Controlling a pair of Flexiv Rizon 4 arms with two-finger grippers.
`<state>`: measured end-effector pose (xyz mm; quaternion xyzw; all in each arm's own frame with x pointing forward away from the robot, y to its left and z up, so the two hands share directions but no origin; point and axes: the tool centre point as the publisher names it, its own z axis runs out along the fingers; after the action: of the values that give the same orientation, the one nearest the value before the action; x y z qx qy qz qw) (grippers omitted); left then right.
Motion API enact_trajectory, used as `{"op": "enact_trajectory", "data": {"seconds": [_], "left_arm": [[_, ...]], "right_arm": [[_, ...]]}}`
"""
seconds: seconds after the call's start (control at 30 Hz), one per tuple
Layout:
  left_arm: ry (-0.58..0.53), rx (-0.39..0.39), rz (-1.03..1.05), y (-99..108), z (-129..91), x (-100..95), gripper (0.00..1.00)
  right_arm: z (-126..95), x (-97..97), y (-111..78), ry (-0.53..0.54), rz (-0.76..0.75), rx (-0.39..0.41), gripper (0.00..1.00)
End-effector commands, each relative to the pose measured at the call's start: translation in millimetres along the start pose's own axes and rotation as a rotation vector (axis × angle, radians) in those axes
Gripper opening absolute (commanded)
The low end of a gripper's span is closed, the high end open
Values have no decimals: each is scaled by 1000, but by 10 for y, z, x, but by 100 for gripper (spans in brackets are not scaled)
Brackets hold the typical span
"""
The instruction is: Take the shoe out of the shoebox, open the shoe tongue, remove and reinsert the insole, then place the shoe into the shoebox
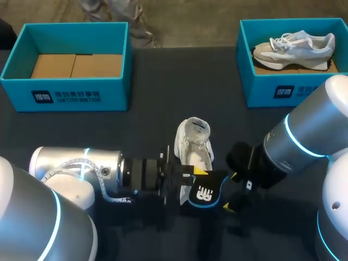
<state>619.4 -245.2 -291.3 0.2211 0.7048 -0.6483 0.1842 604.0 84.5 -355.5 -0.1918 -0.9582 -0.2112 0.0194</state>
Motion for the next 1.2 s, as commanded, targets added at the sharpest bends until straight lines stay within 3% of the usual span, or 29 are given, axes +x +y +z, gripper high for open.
{"op": "enact_trajectory", "data": {"seconds": [0.03,1.2], "left_arm": [[-9,-12,4,-70,-44,32,0],[-5,-67,-1,-151,-312,41,0]], "right_arm": [[-2,11,-8,-2,0,-1,100],[-2,11,-8,-2,0,-1,100]]}}
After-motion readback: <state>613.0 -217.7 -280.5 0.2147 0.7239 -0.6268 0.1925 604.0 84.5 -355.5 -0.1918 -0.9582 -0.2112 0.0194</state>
